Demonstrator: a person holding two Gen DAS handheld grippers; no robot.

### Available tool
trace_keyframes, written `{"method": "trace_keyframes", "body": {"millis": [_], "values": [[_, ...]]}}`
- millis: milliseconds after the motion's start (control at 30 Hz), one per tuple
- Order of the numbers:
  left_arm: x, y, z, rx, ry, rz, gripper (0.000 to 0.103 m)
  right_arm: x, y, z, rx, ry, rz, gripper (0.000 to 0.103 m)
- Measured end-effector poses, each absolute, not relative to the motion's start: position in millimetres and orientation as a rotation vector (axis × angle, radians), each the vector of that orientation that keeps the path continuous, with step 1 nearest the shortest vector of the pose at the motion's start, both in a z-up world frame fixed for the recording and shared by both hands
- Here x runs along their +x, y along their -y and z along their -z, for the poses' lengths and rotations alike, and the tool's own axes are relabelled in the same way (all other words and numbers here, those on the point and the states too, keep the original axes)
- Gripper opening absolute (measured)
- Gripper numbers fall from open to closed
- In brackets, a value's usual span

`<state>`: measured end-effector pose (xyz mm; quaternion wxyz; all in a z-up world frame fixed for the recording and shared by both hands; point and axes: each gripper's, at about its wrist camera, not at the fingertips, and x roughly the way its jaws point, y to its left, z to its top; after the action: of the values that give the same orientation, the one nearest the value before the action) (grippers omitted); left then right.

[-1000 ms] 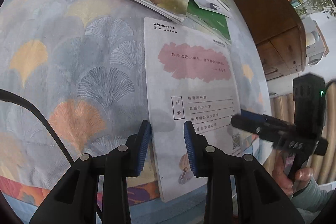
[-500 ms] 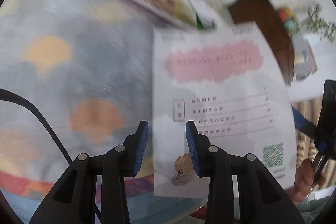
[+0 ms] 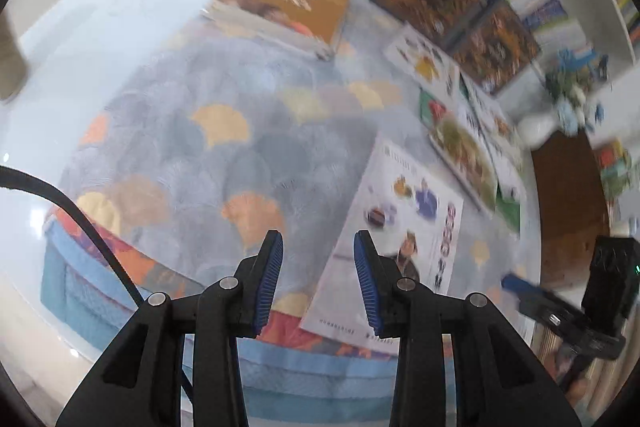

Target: Organize books

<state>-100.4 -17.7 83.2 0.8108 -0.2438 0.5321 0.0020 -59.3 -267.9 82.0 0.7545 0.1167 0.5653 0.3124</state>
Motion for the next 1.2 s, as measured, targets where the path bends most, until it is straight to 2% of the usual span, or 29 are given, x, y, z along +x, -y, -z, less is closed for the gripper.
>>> {"method": "trace_keyframes", "body": {"millis": [133, 333, 467, 533, 600, 667, 800, 933, 1200], "values": [[-76, 44, -56, -0.426, -1.237, 0.113, 0.036, -60, 282, -45, 0.074, -1.283, -0.509, 0.073], [-63, 71, -30, -0.308, -1.360, 0.268, 0.036, -68, 306, -13, 0.221, -1.391, -0.448, 0.073], [-64, 76, -16, -0.257, -1.405, 0.371, 0.036, -85, 294, -13, 0.156, -1.333, -0.388, 0.073], [-66, 73, -16, -0.260, -1.402, 0.417, 0.036, -93, 289, -14, 0.144, -1.300, -0.368, 0.068], [-61, 69, -14, -0.295, -1.414, 0.444, 0.036, -99, 281, -15, 0.155, -1.278, -0.351, 0.053], [-56, 62, -12, -0.326, -1.427, 0.489, 0.037, -102, 274, -17, 0.158, -1.266, -0.337, 0.048], [-47, 42, -10, -0.466, -1.416, 0.569, 0.037, -102, 265, -17, 0.171, -1.244, -0.267, 0.049], [-38, 18, -29, -0.696, -1.302, 0.721, 0.037, -96, 268, -15, 0.280, -1.235, -0.227, 0.049], [-28, 32, -23, -0.603, -1.311, 0.678, 0.037, -93, 258, -16, 0.292, -1.226, -0.156, 0.053]]}}
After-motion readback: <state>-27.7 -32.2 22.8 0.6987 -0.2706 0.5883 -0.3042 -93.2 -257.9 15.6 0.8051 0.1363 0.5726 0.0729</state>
